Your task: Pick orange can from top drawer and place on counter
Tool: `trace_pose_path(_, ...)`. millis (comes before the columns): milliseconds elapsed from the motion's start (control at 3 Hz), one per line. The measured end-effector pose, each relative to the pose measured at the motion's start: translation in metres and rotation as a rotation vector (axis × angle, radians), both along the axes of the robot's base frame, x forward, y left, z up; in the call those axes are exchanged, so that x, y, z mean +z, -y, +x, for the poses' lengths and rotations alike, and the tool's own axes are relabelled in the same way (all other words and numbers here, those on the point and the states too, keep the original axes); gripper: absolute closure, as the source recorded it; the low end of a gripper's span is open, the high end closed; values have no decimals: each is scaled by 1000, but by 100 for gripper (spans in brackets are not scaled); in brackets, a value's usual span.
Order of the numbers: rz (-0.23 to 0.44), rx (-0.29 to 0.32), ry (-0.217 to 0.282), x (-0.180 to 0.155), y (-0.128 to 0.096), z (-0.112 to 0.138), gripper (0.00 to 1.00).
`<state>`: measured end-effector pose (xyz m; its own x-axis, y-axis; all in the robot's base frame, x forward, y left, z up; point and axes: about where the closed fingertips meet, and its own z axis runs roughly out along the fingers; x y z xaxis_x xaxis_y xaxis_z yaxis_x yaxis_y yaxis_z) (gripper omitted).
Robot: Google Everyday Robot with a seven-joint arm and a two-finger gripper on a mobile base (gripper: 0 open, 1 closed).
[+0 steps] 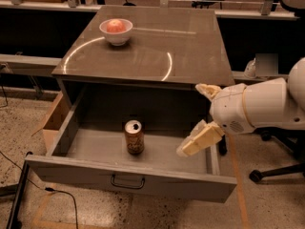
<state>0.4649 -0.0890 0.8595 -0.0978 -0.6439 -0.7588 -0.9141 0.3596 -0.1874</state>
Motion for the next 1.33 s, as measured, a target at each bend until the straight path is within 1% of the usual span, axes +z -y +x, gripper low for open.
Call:
trace_pose_path(333,-3,-2,0,0,1,0,0)
trace_pose_path(667,2,-22,21,-18,-5,11,0)
trace_pose_path(1000,17,-47,41,-50,-13,33,0)
trace_pose_path(1333,31,-38,31,-82,-24,47,0)
